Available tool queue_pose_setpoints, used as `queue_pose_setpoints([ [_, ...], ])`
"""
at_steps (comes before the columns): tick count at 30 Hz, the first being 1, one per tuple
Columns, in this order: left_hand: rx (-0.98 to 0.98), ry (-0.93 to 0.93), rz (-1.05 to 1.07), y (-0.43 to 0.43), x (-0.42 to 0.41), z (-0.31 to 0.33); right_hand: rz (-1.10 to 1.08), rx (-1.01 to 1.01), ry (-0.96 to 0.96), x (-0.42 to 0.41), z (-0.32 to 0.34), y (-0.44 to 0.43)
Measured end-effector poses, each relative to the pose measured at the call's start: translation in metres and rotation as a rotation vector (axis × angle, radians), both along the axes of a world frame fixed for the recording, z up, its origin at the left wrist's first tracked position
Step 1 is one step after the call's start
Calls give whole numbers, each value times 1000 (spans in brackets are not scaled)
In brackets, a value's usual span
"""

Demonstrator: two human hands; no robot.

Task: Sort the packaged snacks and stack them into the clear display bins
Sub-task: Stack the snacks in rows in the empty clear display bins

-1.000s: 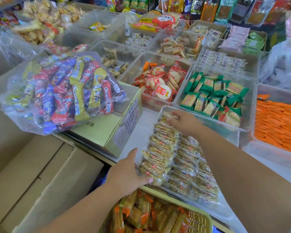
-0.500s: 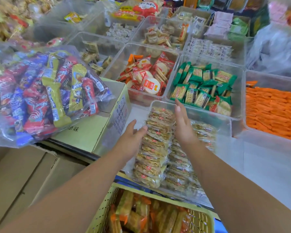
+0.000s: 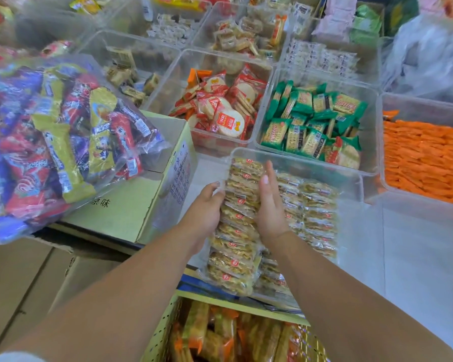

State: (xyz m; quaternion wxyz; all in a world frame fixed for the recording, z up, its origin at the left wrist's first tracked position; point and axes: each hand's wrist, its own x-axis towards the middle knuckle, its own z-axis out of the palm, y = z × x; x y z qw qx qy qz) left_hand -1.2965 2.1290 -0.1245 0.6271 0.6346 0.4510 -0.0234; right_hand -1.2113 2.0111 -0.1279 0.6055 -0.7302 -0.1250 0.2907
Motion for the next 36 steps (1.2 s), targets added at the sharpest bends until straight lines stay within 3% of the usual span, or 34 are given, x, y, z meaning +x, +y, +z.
queue_pose_setpoints([
  [4, -70, 94, 33, -1, -13, 9, -85, -30, 48, -14, 25, -20],
  [7, -65, 189, 16, -4, -36, 12, -164, -102, 282, -45, 35, -45],
  [11, -149, 208, -10, -15, -52, 17, -81, -141, 611, -72, 35, -49],
  [18, -160, 233, -10, -17, -50, 26, -13, -158, 595, -86, 46, -38],
  [21, 135, 182, -67, -18, -59, 36, -18, -196, 435, -73, 62, -61],
  [24, 537, 31, -112, -25, -92, 56, -35, -190, 80, -65, 79, -108],
  [28, 668, -63, -326, -63, -159, 66, 254, -327, -181, -81, 90, -167],
  [33, 714, 261, -818, -106, -201, 39, 864, -726, -336, -133, 58, -195],
  [36, 712, 448, -938, -115, -201, 23, 881, -837, -439, -152, 31, -192],
])
